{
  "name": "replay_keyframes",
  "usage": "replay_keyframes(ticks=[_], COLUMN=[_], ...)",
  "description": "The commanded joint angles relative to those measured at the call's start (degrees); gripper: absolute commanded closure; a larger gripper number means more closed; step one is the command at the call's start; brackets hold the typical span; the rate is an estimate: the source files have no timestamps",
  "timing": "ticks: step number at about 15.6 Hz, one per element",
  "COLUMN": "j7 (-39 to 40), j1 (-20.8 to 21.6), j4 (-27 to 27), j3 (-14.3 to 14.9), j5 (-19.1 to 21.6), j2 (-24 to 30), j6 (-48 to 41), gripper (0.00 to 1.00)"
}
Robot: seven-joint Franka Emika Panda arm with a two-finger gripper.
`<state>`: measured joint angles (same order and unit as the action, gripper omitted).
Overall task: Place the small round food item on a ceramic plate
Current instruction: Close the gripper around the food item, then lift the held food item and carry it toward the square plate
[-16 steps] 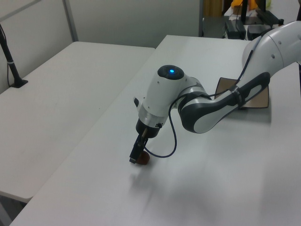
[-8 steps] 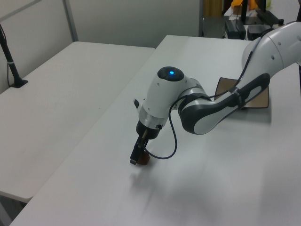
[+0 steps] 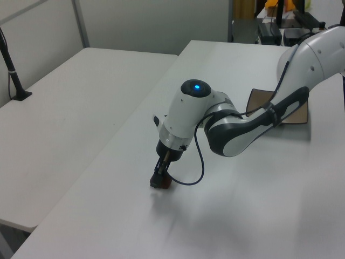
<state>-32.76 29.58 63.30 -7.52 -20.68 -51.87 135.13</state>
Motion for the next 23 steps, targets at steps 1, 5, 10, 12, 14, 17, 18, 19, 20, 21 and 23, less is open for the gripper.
replay_keyframes(ticks=[1,5,10,12,14,17,18,19,20,21,23], j7=[-0.99,-1.34,-1.34,-1.34,-1.34,-1.52,-1.52,-1.61,-1.61,-1.61,-1.35], j1=[0.39,0.83,0.39,0.22,-0.05,-0.92,-1.01,-1.45,-2.32,-2.68,-3.73], j4=[0.6,1.82,3.23,4.54,5.78,9.99,11.39,12.89,13.68,14.3,16.14], j3=[-0.04,-0.04,-0.13,-0.13,-0.13,-0.13,-0.13,-0.13,-0.21,-0.13,-0.13], j5=[-1.21,-1.12,-0.94,-0.68,-0.24,0.11,0.37,0.64,0.73,1.25,4.14], j2=[-0.08,0.1,1.76,3.34,5.71,11.24,13.26,15.46,17.48,19.5,23.98], j6=[0.57,0.4,0.31,0.22,-0.3,-0.48,-0.83,-2.31,-4.42,-6.44,-9.78], gripper=[0.55,0.72,0.87,0.87,0.86,0.87,0.87,0.86,0.86,0.86,0.87])
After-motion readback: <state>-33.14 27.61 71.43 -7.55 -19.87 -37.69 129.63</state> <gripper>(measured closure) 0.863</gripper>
